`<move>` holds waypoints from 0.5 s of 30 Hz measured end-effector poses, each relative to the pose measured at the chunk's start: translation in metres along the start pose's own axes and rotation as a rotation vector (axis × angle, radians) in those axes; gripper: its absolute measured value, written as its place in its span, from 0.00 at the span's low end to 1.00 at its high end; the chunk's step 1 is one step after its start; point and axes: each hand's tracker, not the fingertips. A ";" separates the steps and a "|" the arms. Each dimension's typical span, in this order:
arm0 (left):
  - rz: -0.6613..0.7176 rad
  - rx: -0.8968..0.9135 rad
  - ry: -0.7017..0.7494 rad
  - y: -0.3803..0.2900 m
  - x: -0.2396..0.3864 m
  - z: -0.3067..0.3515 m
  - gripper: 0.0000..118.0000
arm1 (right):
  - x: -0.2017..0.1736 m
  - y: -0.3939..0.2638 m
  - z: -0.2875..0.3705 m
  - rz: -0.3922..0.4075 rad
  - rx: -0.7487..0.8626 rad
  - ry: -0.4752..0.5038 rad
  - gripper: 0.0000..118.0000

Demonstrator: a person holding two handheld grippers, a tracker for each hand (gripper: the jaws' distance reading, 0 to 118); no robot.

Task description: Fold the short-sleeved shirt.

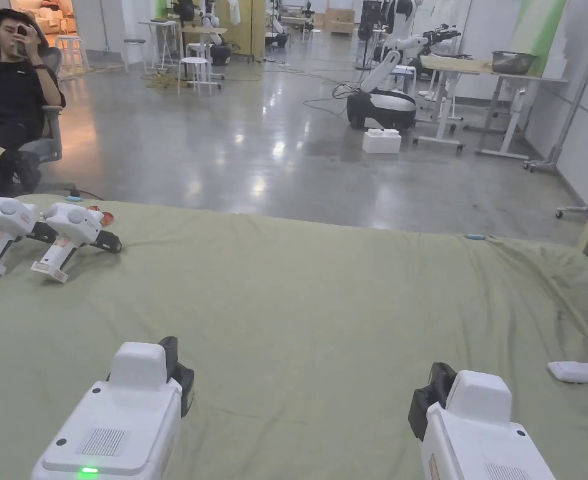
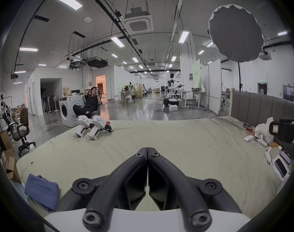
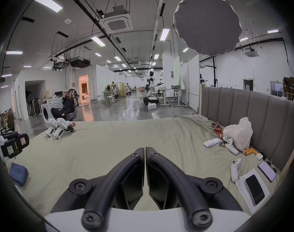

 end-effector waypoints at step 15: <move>0.032 -0.026 0.003 -0.011 0.000 0.009 0.01 | -0.005 -0.007 0.005 0.006 -0.006 -0.005 0.01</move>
